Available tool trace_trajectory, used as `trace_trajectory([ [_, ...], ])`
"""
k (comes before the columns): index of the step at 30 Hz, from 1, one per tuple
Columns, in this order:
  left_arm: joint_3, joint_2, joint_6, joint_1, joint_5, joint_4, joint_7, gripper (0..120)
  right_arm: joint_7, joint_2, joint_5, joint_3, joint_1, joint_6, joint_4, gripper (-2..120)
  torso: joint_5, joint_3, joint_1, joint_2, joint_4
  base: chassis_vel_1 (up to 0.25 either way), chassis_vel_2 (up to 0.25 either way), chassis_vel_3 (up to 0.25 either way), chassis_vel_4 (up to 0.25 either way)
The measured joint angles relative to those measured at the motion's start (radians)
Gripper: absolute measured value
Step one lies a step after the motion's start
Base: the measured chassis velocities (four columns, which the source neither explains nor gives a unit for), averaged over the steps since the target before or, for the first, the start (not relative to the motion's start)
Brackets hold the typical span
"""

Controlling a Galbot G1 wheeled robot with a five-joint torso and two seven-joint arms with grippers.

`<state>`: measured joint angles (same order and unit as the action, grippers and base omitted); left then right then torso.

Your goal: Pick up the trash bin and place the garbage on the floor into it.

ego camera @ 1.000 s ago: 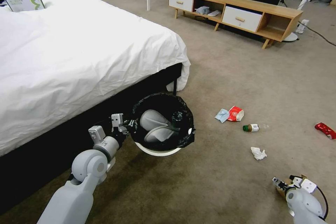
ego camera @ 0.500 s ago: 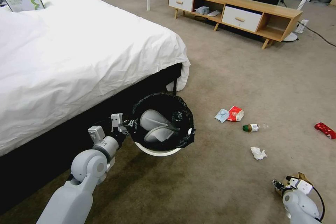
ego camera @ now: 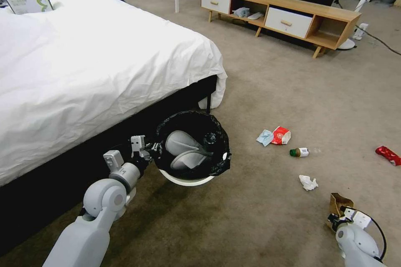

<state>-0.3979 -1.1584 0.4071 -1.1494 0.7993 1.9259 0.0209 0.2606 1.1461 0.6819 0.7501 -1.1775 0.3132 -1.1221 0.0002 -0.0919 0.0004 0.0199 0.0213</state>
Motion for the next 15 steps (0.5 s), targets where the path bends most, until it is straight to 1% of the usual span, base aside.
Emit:
trace_trajectory([
  [7, 0.000, -0.001, 0.000, 0.002, 0.000, 0.000, 0.000, 2, 0.000, -0.004, -0.008, -0.001, -0.007, -0.001, -0.048, 0, 0.0000, 0.000, 0.000, 0.000, 0.0001, 0.000, 0.000, 0.000, 0.000],
  [9, 0.000, -0.003, 0.000, 0.005, 0.000, -0.001, 0.000, 2, 0.001, -0.011, -0.014, -0.003, -0.018, -0.001, -0.104, 0, -0.0003, 0.000, 0.000, 0.000, 0.0001, 0.000, 0.000, 0.000, 0.000],
  [13, 0.000, -0.005, 0.000, 0.007, 0.000, -0.005, 0.000, 2, 0.002, -0.012, -0.025, -0.006, -0.020, -0.001, -0.143, 0, -0.0003, 0.000, 0.000, 0.000, 0.0001, 0.000, 0.000, 0.000, 0.000],
  [15, 0.000, -0.007, 0.000, 0.009, 0.000, -0.007, 0.000, 2, 0.003, -0.015, -0.037, -0.012, -0.021, -0.001, -0.191, 0, -0.0002, 0.000, 0.000, 0.000, 0.0001, 0.000, 0.000, 0.000, 0.000],
])
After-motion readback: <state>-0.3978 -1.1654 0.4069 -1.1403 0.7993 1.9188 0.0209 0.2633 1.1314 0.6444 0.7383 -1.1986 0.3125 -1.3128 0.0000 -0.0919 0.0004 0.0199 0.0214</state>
